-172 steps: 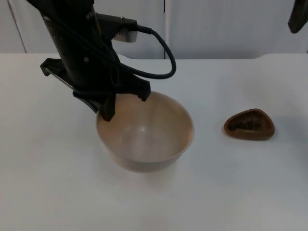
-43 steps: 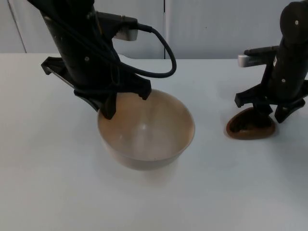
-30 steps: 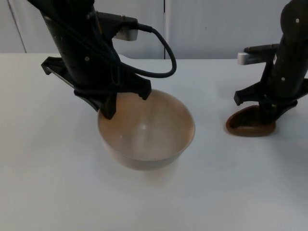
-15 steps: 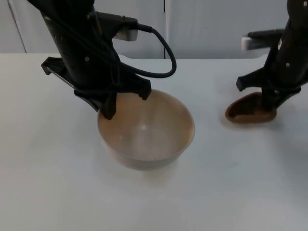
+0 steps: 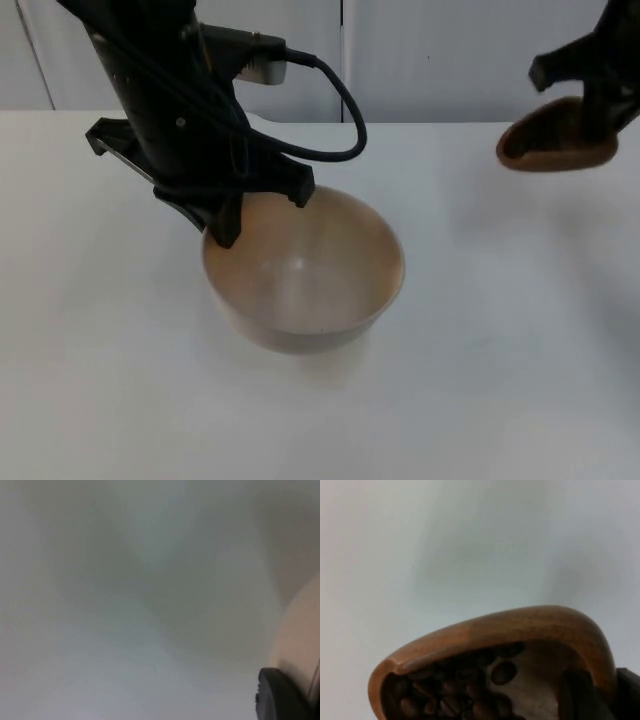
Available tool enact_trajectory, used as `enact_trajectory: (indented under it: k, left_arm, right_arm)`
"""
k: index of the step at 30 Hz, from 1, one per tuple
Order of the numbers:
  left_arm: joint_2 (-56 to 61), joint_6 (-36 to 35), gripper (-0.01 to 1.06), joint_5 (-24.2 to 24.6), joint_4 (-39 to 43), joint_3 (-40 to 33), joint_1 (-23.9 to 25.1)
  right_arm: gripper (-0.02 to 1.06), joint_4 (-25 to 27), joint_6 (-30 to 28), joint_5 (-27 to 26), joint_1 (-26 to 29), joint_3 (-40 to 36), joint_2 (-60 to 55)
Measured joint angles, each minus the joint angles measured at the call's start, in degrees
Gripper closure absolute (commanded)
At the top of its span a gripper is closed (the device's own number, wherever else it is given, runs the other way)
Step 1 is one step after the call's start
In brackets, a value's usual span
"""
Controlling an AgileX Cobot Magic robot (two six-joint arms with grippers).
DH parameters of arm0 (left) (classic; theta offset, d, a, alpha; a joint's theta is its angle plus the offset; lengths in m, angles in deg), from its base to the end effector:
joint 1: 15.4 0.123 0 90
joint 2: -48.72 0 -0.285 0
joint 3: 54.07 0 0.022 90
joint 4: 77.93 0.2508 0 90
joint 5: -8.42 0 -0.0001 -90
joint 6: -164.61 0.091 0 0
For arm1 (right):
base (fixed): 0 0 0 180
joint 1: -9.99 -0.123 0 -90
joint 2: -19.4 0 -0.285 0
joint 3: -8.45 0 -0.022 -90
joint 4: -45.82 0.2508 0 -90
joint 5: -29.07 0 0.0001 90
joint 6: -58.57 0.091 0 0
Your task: Pick up the bowl with the left hand and pour the coffee beans from the cup into the bowl with the right hand.
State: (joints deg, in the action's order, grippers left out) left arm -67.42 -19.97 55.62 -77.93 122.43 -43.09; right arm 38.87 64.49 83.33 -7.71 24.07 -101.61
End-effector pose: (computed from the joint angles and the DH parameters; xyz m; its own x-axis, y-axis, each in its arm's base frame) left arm 0.3321 -0.1743 0.1853 -0.8966 0.3803 -0.2269 0.3944 0.9188 -0.0182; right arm 0.4087 0.1210 0.2371 -0.9003 -0.2536 -0.3538 -0.2408 0.9672 -0.0806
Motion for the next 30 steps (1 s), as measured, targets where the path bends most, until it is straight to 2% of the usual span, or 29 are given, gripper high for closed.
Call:
enact_trajectory:
  k: [8, 18, 24, 30]
  left_arm:
    - [0.00, 0.00, 1.05, 0.00, 0.00, 0.00, 0.00]
    - [0.00, 0.00, 1.05, 0.10, 0.00, 0.00, 0.00]
    - [0.00, 0.00, 1.05, 0.10, 0.00, 0.00, 0.00]
    - [0.00, 0.00, 1.05, 0.10, 0.00, 0.00, 0.00]
  right_arm:
    - [1.05, 3.52, -4.15, 6.38, 0.00, 0.00, 8.06]
    - [1.05, 4.03, -5.93, 13.31, 0.00, 0.00, 11.42]
    - [1.05, 5.47, -5.93, 14.06, 0.00, 0.00, 11.51]
    - [1.05, 5.47, -5.93, 14.27, -2.86, 0.00, 11.51]
